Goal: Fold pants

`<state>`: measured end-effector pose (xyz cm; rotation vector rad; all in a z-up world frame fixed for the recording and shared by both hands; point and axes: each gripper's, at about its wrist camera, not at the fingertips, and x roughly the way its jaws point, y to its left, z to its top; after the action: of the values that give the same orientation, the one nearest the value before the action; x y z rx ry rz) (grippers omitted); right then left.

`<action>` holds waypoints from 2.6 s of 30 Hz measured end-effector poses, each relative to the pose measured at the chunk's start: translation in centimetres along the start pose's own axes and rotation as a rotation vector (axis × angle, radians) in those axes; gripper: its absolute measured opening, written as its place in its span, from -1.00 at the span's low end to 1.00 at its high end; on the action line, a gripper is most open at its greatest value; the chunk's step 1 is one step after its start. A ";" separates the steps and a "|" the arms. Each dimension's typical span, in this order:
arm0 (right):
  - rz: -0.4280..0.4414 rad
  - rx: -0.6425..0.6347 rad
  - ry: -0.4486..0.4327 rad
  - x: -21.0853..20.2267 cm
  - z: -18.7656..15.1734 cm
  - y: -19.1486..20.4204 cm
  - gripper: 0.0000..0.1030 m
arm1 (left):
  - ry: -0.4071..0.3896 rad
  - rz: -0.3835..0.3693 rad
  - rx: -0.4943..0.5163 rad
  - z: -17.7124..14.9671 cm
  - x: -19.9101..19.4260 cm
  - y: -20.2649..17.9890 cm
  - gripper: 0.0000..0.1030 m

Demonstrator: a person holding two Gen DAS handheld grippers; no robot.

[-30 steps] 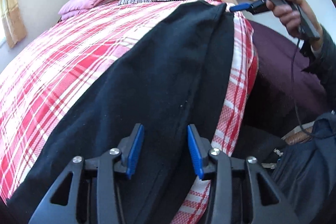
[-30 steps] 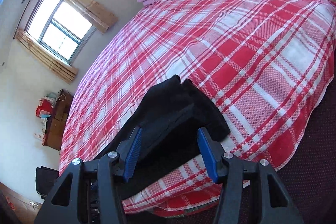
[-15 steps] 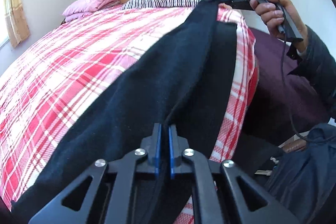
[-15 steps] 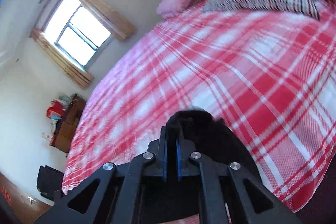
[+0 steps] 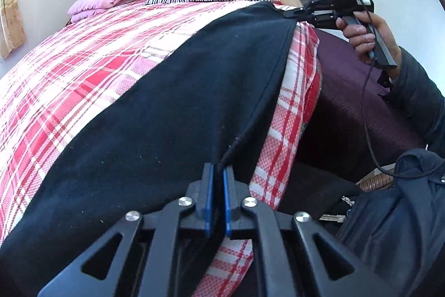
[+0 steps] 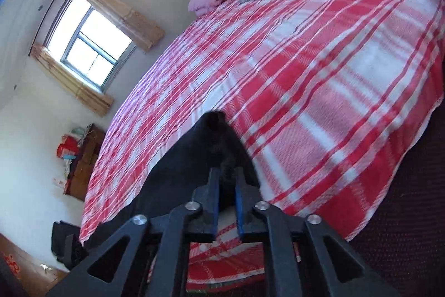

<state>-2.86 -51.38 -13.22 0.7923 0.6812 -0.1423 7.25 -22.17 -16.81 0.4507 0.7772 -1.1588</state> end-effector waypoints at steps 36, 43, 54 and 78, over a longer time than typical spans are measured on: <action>-0.140 -0.178 -0.117 0.0 3.3 4.8 0.07 | -0.072 0.019 -0.002 -0.9 -2.1 -0.4 -0.84; -0.078 -0.300 0.059 2.4 -1.4 7.5 0.07 | -0.023 -0.061 -0.045 -1.6 -1.4 0.4 -0.71; 0.052 -0.523 0.164 6.0 -6.6 16.5 0.07 | -0.114 0.016 -0.104 -3.7 -7.4 3.7 -0.63; 0.163 -0.658 0.366 13.9 -15.2 23.3 0.07 | 0.035 0.034 -0.193 -6.9 -4.8 5.4 -0.11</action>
<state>8.62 -22.58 -15.19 0.2320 0.9355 0.3721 9.22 -12.46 -18.20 0.3233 0.8993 -1.0352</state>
